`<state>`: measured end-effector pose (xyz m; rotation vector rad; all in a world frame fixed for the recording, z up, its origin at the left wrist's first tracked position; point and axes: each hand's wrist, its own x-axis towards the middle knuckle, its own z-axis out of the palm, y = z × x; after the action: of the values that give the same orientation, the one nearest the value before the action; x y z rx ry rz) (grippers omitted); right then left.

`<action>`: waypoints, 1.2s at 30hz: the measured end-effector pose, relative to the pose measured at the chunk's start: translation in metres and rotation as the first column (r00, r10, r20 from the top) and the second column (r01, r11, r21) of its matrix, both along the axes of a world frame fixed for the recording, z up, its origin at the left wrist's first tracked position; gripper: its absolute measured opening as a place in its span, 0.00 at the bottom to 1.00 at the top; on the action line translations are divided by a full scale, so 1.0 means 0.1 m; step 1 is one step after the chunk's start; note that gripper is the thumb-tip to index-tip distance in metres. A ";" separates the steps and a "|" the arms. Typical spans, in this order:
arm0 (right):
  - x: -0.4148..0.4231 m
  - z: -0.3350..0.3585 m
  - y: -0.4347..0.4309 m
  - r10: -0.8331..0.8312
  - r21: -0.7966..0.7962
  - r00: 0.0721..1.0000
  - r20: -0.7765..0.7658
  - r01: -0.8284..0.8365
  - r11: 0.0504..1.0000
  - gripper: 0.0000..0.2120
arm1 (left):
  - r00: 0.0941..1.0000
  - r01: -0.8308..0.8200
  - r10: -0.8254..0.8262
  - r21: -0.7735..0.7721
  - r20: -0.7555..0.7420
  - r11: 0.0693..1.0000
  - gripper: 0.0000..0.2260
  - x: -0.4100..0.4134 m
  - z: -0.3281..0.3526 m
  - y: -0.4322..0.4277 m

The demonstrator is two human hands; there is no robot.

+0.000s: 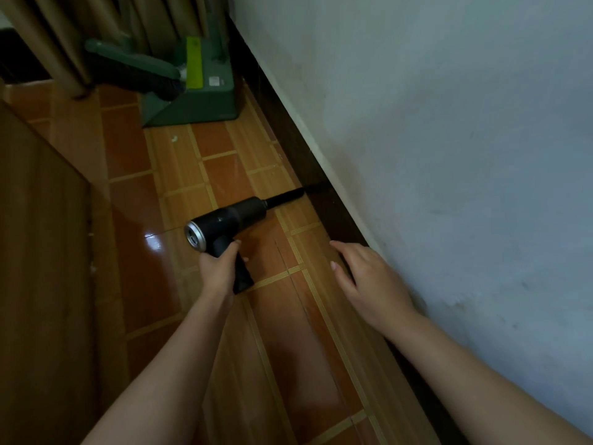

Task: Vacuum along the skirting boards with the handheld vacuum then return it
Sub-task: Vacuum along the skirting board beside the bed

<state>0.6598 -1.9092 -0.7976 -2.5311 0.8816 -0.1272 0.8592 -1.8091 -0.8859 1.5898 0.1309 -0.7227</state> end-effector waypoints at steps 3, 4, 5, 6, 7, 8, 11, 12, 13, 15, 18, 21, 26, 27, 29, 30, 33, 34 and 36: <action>0.02 -0.01 -0.01 -0.004 -0.004 1.000 -0.003 0.004 1.000 0.20 | 1.000 0.022 -0.022 -0.001 0.014 1.000 0.17 -0.06 0.01 0.07; 0.02 -0.01 -0.02 -0.011 -0.003 1.000 -0.002 0.011 1.000 0.20 | 1.000 0.028 -0.027 -0.004 0.015 1.000 0.17 -0.08 0.00 0.09; 0.02 -0.02 -0.03 -0.019 0.000 1.000 0.000 0.019 1.000 0.20 | 0.999 0.033 -0.033 -0.005 0.013 0.999 0.17 -0.10 0.00 0.12; 0.01 -0.02 -0.03 -0.024 0.003 1.000 -0.002 0.024 1.000 0.20 | 0.999 0.038 -0.038 -0.007 0.008 0.999 0.18 -0.12 0.00 0.14; 0.00 -0.03 -0.03 -0.027 0.002 1.000 -0.007 0.027 1.000 0.20 | 0.999 0.041 -0.041 -0.008 0.002 0.999 0.18 -0.14 0.00 0.17; -0.01 -0.04 -0.04 -0.027 -0.003 1.000 -0.013 0.027 1.000 0.20 | 0.999 0.046 -0.046 -0.009 -0.002 0.999 0.18 -0.17 0.00 0.19; -0.05 -0.07 -0.04 -0.038 -0.011 0.999 -0.025 0.037 0.999 0.20 | 0.998 0.060 -0.060 -0.012 -0.004 0.998 0.17 -0.26 0.01 0.26; -0.05 -0.08 -0.04 -0.042 -0.011 0.999 -0.031 0.042 0.999 0.20 | 0.998 0.065 -0.065 -0.018 -0.009 0.998 0.17 -0.29 0.01 0.29; -0.06 -0.08 -0.05 -0.047 -0.010 0.998 -0.038 0.047 0.999 0.20 | 0.997 0.071 -0.071 -0.025 -0.014 0.997 0.17 -0.31 0.01 0.31; -0.07 -0.10 -0.06 -0.053 -0.007 0.997 -0.047 0.053 0.999 0.21 | 0.997 0.078 -0.078 -0.028 -0.011 0.997 0.17 -0.35 0.01 0.34; -0.09 -0.11 -0.07 -0.058 -0.012 0.997 -0.052 0.058 0.998 0.21 | 0.997 0.080 -0.080 -0.025 0.012 0.996 0.15 -0.36 0.05 0.35; -0.11 -0.11 -0.08 -0.066 -0.010 0.997 -0.042 0.066 0.998 0.21 | 0.998 0.058 -0.057 -0.010 0.026 0.998 0.17 -0.33 0.05 0.31; -0.10 -0.12 -0.10 -0.064 -0.011 0.997 -0.040 0.063 0.998 0.21 | 1.000 0.019 -0.019 -0.013 0.017 1.000 0.17 -0.26 0.08 0.17; -0.10 -0.12 -0.10 -0.063 -0.011 0.997 -0.039 0.062 0.998 0.20 | 1.000 0.015 -0.014 -0.016 0.014 1.000 0.16 -0.24 0.08 0.14; -0.09 -0.13 -0.11 -0.062 -0.016 0.997 -0.037 0.061 0.998 0.20 | 1.000 0.000 0.001 -0.023 0.009 1.000 0.16 -0.21 0.09 0.10; -0.09 -0.13 -0.12 -0.061 -0.020 0.997 -0.038 0.060 0.998 0.20 | 1.000 -0.008 0.008 -0.030 0.007 1.000 0.17 -0.19 0.09 0.09; -0.07 -0.15 -0.13 -0.060 -0.025 0.997 -0.039 0.059 0.998 0.21 | 1.000 -0.028 0.028 -0.042 0.009 0.999 0.17 -0.13 0.07 0.03; -0.07 -0.15 -0.14 -0.060 -0.025 0.997 -0.038 0.059 0.998 0.21 | 0.999 -0.035 0.036 -0.041 0.011 0.999 0.17 -0.12 0.07 0.02; -0.06 -0.14 -0.15 -0.061 -0.024 0.998 -0.034 0.060 0.998 0.21 | 0.999 -0.047 0.048 -0.038 0.014 0.998 0.17 -0.10 0.06 -0.02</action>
<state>0.6543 -1.9241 -0.8116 -2.5363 0.9757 -0.1135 0.8496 -1.8109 -0.8796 1.5512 0.1430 -0.6728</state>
